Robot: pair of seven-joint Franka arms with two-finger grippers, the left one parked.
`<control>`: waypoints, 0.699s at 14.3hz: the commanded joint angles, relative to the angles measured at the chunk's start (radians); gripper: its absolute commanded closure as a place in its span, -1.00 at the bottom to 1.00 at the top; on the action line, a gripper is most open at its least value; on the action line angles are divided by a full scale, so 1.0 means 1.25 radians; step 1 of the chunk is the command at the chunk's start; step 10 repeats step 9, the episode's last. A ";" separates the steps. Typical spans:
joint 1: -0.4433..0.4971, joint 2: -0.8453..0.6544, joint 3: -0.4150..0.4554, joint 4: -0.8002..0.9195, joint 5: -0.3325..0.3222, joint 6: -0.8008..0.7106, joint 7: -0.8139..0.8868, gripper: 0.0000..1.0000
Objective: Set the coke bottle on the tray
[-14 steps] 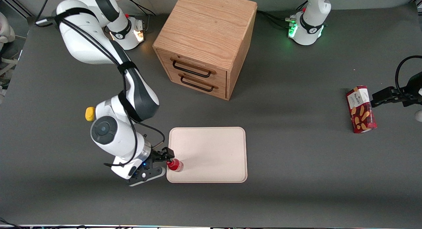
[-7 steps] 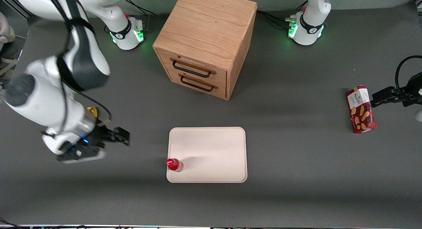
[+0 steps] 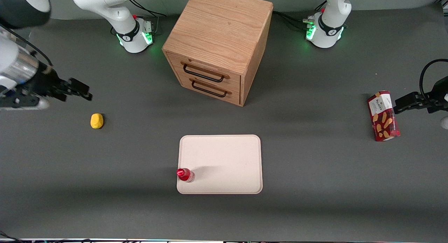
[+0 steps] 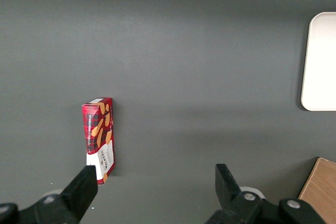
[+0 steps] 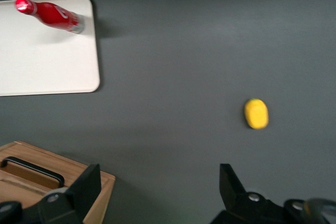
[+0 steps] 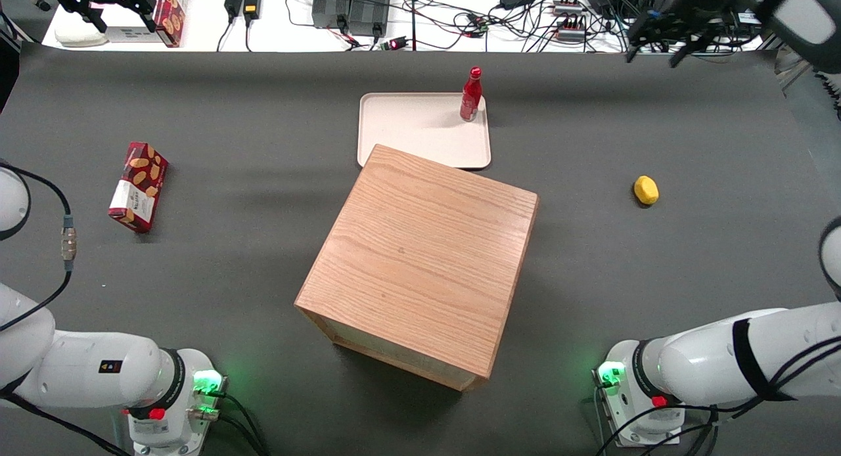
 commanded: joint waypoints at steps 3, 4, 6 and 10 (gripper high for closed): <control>0.001 -0.009 -0.011 0.019 -0.036 -0.013 0.057 -1.00; 0.002 -0.002 -0.009 0.023 -0.058 -0.013 0.060 -1.00; 0.002 0.017 -0.008 0.041 -0.072 -0.014 0.062 -1.00; 0.002 0.022 -0.007 0.044 -0.073 -0.014 0.062 -1.00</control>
